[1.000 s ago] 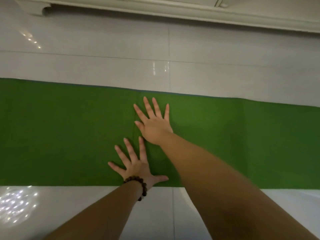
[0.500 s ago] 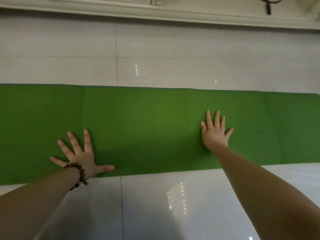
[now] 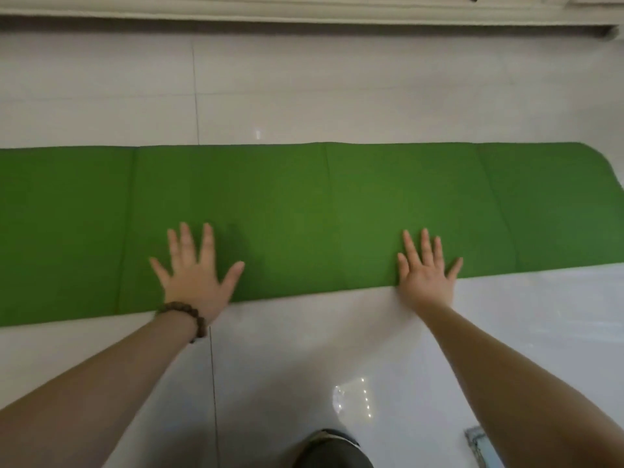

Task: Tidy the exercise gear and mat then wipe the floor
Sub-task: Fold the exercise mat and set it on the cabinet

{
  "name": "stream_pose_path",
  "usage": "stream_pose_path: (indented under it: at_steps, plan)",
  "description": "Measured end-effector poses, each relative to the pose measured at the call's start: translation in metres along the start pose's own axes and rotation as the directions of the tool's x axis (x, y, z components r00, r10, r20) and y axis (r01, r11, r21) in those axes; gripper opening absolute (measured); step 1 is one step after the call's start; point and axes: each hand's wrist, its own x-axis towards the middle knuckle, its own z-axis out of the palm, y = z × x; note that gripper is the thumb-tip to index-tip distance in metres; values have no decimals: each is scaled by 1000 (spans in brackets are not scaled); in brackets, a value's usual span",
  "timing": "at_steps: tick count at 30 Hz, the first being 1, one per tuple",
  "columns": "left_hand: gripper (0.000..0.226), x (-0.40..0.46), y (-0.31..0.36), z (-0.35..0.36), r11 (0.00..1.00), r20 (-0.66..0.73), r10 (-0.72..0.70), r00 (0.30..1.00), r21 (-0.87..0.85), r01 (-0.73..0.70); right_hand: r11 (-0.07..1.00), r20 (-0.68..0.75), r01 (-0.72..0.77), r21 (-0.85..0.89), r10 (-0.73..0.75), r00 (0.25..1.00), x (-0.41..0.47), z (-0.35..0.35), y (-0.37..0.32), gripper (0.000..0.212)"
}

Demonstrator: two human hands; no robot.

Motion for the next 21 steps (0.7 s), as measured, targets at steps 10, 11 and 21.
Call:
stream_pose_path:
  at_steps: [10,11,21]
  plan:
    - [75,-32,168,59,843,257,470,844,153,-516,907,-20,415,-67,-417,909,3,5,27,55]
    - [73,-29,173,63,845,300,447,843,170,-508,936,-23,346,-66,-348,937,10,5,47,54]
    - [79,-19,179,68,846,460,351,816,216,-486,955,129,-256,149,238,963,24,-28,122,58]
